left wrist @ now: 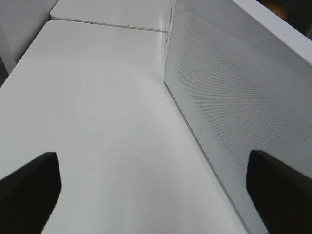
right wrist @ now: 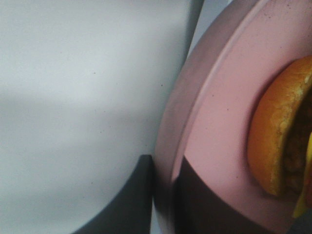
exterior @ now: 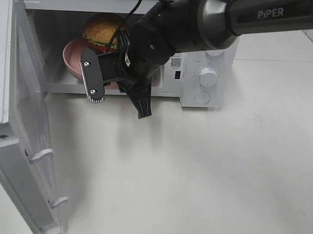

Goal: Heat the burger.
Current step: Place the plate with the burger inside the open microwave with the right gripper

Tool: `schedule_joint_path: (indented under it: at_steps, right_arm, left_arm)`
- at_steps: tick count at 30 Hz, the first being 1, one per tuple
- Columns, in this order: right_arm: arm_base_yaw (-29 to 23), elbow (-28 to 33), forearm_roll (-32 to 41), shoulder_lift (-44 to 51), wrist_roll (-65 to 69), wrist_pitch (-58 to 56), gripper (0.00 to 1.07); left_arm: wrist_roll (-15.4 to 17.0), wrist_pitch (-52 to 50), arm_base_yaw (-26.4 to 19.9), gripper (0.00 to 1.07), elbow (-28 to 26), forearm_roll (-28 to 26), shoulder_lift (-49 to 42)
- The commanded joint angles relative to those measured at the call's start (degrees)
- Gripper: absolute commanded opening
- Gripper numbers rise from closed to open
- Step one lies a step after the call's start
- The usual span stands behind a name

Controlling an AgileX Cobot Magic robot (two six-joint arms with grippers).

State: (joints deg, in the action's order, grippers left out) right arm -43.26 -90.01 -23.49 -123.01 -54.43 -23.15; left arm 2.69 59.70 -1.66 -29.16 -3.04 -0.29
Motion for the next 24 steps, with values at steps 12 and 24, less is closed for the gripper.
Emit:
schedule_joint_path:
  at_steps: [12,24]
  right_arm:
    - [0.0,-4.1,-6.3,-1.2,4.0,1.9,0.0]
    - [0.0,-9.2,-6.3,-4.7,4.1,1.4,0.0]
  left_arm:
    - [-0.1,-0.5,0.1,0.98,0.2,-0.1,-1.1]
    - [-0.1,-0.5,0.1,0.98,0.2,-0.1,-1.1]
